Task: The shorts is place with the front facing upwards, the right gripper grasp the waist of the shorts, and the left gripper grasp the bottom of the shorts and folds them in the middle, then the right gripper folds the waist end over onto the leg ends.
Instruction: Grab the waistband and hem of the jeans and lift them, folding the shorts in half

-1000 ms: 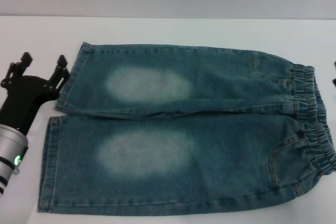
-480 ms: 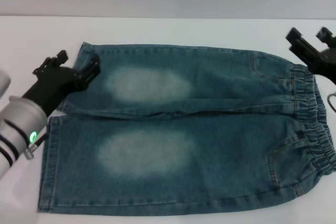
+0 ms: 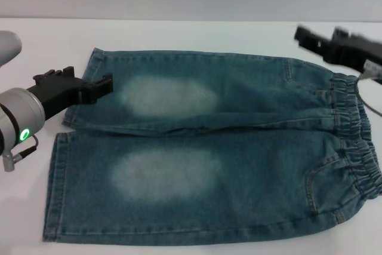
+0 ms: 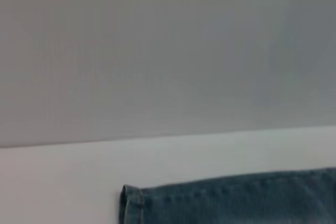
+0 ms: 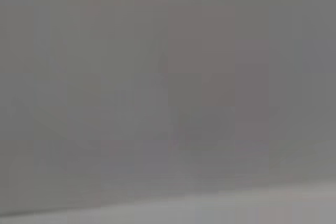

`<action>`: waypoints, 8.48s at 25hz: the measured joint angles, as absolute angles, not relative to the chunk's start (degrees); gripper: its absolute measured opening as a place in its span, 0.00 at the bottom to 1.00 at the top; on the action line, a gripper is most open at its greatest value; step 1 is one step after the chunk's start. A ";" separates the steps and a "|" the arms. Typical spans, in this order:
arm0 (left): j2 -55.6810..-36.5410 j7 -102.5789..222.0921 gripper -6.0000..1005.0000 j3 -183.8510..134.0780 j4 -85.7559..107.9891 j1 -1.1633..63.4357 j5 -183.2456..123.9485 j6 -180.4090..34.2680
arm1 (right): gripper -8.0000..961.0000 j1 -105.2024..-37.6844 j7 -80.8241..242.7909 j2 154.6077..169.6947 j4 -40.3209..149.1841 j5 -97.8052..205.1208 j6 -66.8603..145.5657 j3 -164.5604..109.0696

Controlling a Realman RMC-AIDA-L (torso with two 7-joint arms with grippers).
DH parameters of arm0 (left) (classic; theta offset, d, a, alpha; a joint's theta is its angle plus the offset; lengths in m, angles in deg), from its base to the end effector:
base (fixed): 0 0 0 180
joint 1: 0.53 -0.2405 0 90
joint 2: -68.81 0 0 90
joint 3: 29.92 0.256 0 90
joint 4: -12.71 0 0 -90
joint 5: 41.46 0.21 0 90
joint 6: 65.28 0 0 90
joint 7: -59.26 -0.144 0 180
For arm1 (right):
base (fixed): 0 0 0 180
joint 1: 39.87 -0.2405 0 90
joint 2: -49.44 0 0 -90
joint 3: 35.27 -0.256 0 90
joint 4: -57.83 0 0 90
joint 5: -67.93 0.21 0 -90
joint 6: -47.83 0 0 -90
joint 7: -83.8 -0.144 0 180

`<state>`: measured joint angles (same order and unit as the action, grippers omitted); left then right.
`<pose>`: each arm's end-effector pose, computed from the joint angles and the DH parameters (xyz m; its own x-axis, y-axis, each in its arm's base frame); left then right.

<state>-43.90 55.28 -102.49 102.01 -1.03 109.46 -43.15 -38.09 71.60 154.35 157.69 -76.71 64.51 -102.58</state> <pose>-0.2372 0.3171 0.0038 0.6691 0.4905 0.5583 0.7284 -0.2841 -0.6234 0.1912 0.3066 0.0302 0.4904 -0.4446 -0.7496 -0.8703 -0.2957 -0.3939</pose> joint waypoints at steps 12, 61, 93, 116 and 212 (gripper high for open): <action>-48.67 47.43 0.80 -109.20 113.59 -4.41 109.35 -23.67 | 0.85 -34.38 85.93 167.90 159.80 -64.24 96.27 -126.00; -49.13 64.36 0.77 -108.97 115.37 1.55 121.27 21.42 | 0.85 -32.03 89.78 168.18 157.10 -63.17 98.99 -128.37; -49.05 61.22 0.02 -109.99 119.90 2.28 119.52 22.98 | 0.85 -31.28 89.65 168.12 156.71 -65.57 105.18 -129.67; -49.05 61.19 0.02 -110.45 122.63 2.48 119.82 22.99 | 0.85 -30.82 89.34 168.25 152.92 -67.06 106.76 -130.00; -49.05 53.74 0.04 -126.79 109.55 8.61 107.43 -6.06 | 0.01 -47.88 146.11 168.27 92.46 24.88 112.02 -149.47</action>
<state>-49.05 53.74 -126.79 109.55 8.61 107.43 -6.06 -47.88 146.11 168.27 92.46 24.88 112.02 -149.47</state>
